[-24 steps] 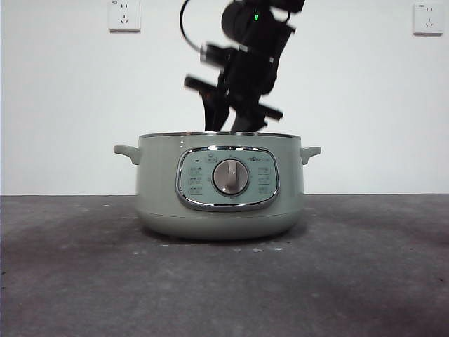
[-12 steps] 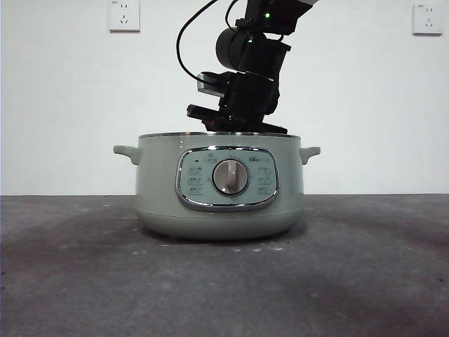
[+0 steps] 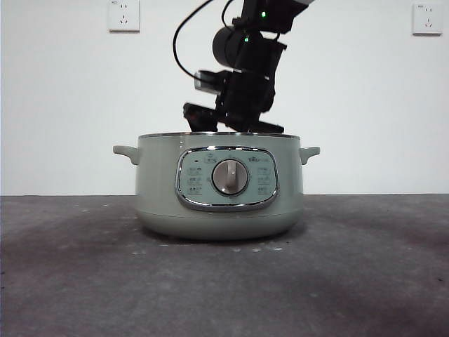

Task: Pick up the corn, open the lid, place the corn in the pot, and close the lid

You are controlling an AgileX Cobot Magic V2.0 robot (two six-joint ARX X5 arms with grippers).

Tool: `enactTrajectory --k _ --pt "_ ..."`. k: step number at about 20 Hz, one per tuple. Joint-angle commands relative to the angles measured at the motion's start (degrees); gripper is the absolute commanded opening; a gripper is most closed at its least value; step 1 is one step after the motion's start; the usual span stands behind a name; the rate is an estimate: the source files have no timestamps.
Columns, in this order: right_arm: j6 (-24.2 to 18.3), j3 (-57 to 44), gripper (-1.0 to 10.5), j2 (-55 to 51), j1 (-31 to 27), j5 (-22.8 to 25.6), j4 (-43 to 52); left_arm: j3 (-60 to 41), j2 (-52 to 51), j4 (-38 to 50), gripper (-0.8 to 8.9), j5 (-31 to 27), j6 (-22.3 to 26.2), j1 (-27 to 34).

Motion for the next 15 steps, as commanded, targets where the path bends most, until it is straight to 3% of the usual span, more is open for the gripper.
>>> enactTrajectory --k 1,5,7,15 --pt "0.83 5.92 4.4 0.74 0.31 -0.20 -4.57 0.96 -0.63 2.73 -0.07 0.24 -0.24 0.17" --pt "1.66 23.43 4.4 0.74 0.31 -0.15 -20.17 0.96 0.72 3.19 -0.07 0.24 -0.17 0.17" --pt "3.06 27.54 4.4 -1.42 0.37 -1.22 -20.15 0.96 2.23 4.81 -0.07 0.24 0.90 0.17" --pt "3.17 23.91 4.4 -20.33 1.07 -1.68 -20.26 1.07 9.94 12.72 -0.07 4.39 1.55 0.04"
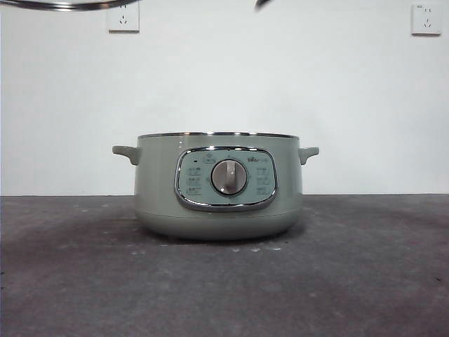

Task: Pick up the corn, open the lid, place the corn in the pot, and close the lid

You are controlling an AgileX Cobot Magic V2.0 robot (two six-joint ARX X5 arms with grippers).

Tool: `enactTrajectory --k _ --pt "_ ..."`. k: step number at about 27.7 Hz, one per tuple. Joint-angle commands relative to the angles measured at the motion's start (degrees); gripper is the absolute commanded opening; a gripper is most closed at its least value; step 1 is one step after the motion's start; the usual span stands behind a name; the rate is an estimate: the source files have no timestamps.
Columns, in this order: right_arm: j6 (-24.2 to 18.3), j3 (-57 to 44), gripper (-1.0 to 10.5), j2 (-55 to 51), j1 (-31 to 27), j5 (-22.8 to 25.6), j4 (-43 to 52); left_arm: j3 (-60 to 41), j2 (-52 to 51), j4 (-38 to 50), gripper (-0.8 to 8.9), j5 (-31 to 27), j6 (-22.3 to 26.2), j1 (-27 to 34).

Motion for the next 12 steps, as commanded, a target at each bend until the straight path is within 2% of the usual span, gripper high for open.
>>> enactTrajectory --k 1,4,7,12 --pt "0.11 -4.63 4.4 -7.50 0.55 -0.17 -1.49 1.07 1.73 6.45 -0.07 2.84 0.79 0.02" --pt "-0.52 -15.37 4.4 -19.61 1.29 -0.07 -1.49 1.14 6.08 11.34 -0.07 4.44 0.79 -0.09" --pt "-1.01 -30.58 4.4 -33.99 1.29 -0.15 -1.49 2.03 12.37 15.37 -0.07 4.46 0.81 -0.85" --pt "-0.33 -48.11 4.4 -49.94 1.29 -0.09 -1.46 5.97 20.79 17.62 -0.07 4.44 1.05 -2.08"
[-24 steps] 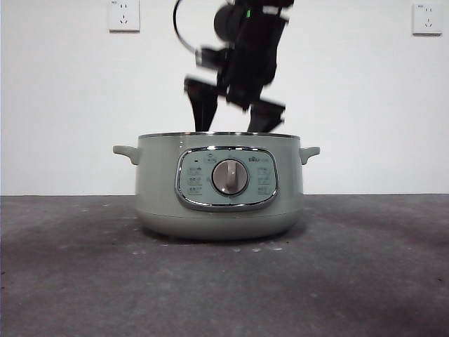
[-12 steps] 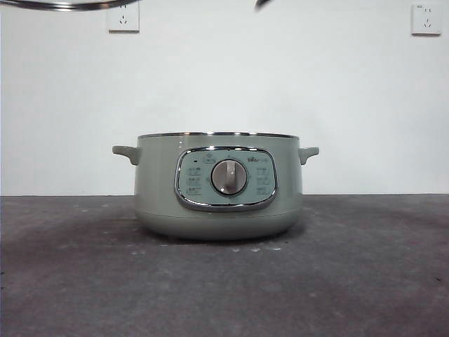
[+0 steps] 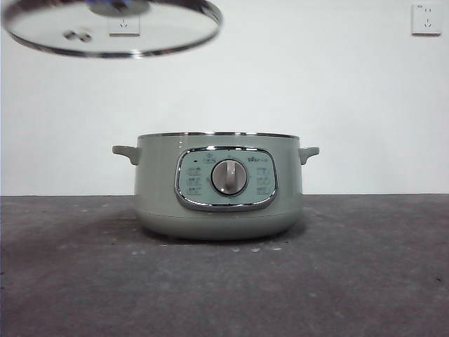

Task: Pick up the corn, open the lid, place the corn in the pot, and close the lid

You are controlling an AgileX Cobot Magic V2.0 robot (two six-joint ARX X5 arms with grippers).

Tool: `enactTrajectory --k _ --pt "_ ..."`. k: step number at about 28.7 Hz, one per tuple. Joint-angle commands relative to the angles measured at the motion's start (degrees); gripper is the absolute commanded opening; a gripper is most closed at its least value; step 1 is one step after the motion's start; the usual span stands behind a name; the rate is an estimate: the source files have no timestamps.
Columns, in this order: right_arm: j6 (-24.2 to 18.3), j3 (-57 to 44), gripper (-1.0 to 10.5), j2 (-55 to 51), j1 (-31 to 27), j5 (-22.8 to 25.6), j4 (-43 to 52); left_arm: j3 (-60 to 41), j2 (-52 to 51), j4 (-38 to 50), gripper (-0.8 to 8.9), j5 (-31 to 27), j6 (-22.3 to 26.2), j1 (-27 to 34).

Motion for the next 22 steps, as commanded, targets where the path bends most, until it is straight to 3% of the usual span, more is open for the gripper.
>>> enactTrajectory --k 1,9,17,22 --pt "0.66 -9.66 4.4 -8.24 0.09 -0.02 -1.46 4.48 3.91 3.37 -0.07 0.74 0.83 -0.87" --pt "6.93 -32.17 4.4 -31.56 0.09 0.76 -1.46 18.88 22.34 3.45 -0.07 0.26 0.81 -4.46" --pt "11.39 -38.93 4.4 -42.05 0.09 0.87 -1.46 20.57 31.58 8.13 -0.07 -2.82 -0.02 -6.82" --pt "11.89 -41.00 4.4 -43.76 0.09 0.90 -1.46 20.57 33.81 9.79 -0.07 -2.93 -0.50 -6.82"
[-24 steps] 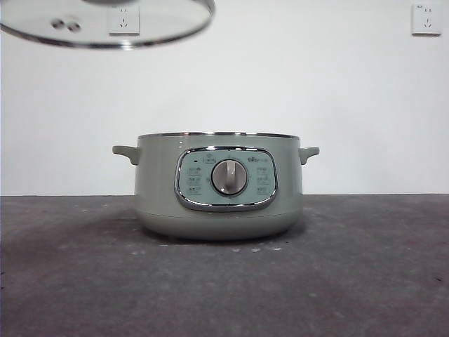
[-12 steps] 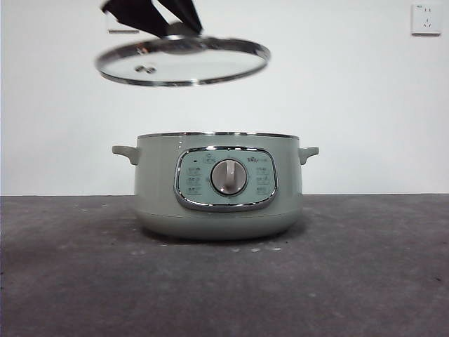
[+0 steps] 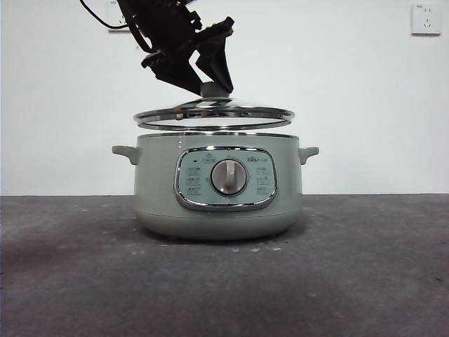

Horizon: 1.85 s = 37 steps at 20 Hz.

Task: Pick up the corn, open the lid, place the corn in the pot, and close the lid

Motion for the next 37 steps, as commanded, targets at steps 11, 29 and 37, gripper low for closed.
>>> enactTrajectory --k 11,29,37 --pt "0.04 -1.44 4.4 -0.48 0.09 3.48 -1.46 1.16 1.84 1.57 -0.07 -0.46 -0.59 -0.39" --pt "-1.22 -1.44 4.4 -0.48 0.09 4.33 -1.46 1.14 4.50 -3.30 0.01 -3.39 -0.85 -2.14" --pt "-1.20 -1.44 4.4 -0.48 0.09 4.35 -1.46 1.29 3.76 -3.30 4.16 -3.41 -1.25 -1.99"
